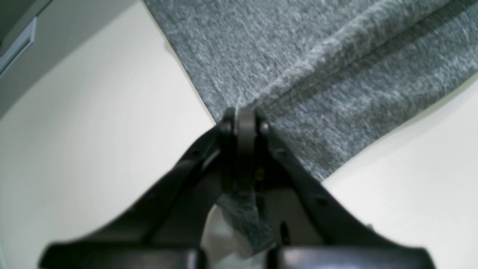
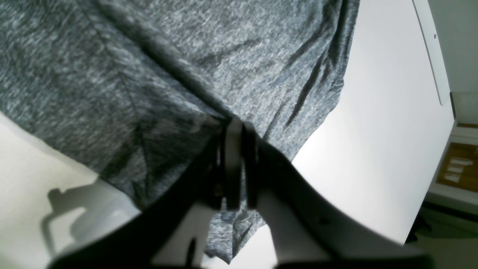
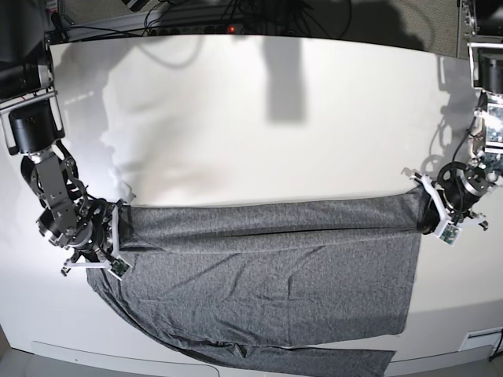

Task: Fold the T-shirt properly
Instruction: 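Carry both held corners over the shirt toward the hem, then lay the folded edge down at the hem and open both grippers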

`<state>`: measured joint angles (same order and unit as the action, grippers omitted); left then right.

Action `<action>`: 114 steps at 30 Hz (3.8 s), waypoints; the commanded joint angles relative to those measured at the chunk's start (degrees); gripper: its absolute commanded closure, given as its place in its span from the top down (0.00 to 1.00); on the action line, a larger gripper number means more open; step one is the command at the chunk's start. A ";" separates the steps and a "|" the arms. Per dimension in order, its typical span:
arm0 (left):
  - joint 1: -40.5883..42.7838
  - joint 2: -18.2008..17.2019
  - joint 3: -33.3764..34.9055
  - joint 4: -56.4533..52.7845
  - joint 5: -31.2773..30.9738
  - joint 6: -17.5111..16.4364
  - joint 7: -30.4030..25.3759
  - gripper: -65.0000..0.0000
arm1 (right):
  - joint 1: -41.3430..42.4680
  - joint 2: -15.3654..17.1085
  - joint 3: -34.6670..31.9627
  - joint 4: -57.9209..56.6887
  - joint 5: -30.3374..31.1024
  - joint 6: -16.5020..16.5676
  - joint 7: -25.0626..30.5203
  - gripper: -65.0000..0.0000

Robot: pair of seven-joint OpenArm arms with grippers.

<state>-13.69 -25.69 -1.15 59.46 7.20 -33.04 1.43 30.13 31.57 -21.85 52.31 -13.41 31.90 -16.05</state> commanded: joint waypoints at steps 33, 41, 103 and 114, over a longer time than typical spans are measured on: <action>-1.64 0.17 -0.63 4.35 -27.85 3.41 16.76 0.00 | 1.88 0.48 0.52 0.72 32.76 -12.17 -12.50 0.00; -2.10 4.57 -0.63 -5.66 -24.96 6.91 6.69 0.00 | 1.16 0.35 0.52 -5.62 31.43 -12.17 -9.03 0.00; 53.44 0.92 -10.08 25.81 -24.57 -0.02 6.62 0.00 | -70.64 -0.76 49.68 34.36 24.76 -4.35 -3.21 0.00; 53.51 0.92 -14.73 32.81 -24.61 0.00 6.60 0.00 | -69.05 0.59 49.70 34.47 26.05 -3.65 -3.21 0.00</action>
<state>39.29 -23.81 -15.18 91.39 -16.69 -33.39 9.47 -38.76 31.18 27.38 86.61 13.08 28.18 -18.59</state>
